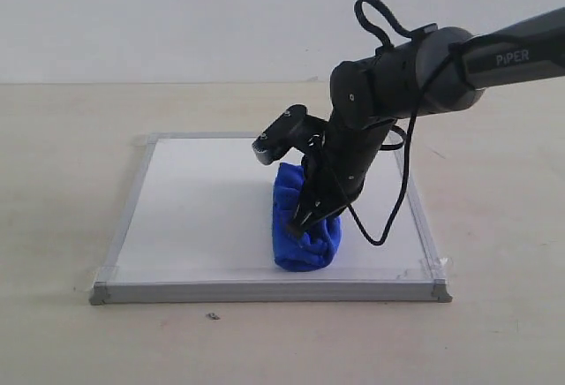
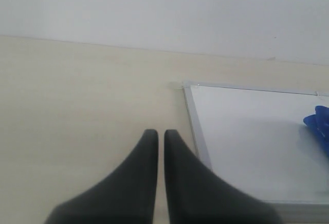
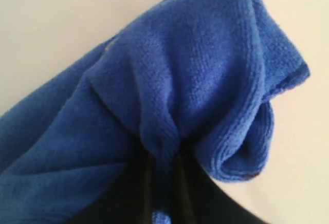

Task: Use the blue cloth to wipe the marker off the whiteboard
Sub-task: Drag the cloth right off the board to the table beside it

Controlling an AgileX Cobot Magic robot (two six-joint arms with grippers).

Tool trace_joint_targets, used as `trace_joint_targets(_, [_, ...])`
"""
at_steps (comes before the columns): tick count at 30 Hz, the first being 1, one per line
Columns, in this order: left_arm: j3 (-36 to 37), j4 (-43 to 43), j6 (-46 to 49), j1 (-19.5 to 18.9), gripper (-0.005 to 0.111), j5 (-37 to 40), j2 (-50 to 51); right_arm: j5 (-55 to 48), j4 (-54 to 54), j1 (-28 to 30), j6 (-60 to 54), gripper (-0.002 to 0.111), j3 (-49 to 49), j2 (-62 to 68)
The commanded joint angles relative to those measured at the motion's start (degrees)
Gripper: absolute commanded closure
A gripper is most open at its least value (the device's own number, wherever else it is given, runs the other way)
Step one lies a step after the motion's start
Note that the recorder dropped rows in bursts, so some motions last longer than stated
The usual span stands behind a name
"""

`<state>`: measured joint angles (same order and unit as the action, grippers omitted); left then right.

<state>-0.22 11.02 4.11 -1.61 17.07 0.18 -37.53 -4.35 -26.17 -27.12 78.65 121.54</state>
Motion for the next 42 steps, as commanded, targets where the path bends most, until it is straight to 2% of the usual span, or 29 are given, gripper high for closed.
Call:
trace_joint_targets(1, [0.22, 0.28, 0.14, -0.09, 0.102, -0.18, -0.18, -13.88, 7.32, 0.38, 0.17, 0.108, -3.25, 2.86])
trace_joint_targets(4, [0.22, 0.28, 0.14, -0.09, 0.102, -0.18, -0.18, -13.21, 11.74, 2.38, 3.83, 0.108, -4.45, -0.34])
trace_joint_targets(13, [0.22, 0.28, 0.14, -0.09, 0.102, -0.18, -0.18, -14.77, 12.09, 13.01, 1.2, 0.108, -4.83, -11.87])
trace_joint_targets(18, [0.22, 0.28, 0.14, -0.09, 0.102, -0.18, -0.18, -17.02, 11.37, 18.96, -7.89, 0.108, -4.83, -14.25])
trace_joint_targets(22, [0.22, 0.28, 0.14, -0.09, 0.102, -0.18, -0.18, -14.77, 5.83, 22.84, -14.93, 0.108, -4.83, -13.37])
trace_joint_targets(29, [0.22, 0.28, 0.14, -0.09, 0.102, -0.18, -0.18, -13.48, 4.78, 23.78, -21.16, 0.108, -4.83, -12.89])
trace_joint_targets(38, [0.22, 0.28, 0.14, -0.09, 0.102, -0.18, -0.18, -11.98, 4.04, 23.78, -21.01, 0.108, -4.83, -12.8])
trace_joint_targets(42, [0.22, 0.28, 0.14, -0.09, 0.102, -0.18, -0.18, -11.41, 4.04, 23.78, -17.65, 0.108, -4.83, -10.23])
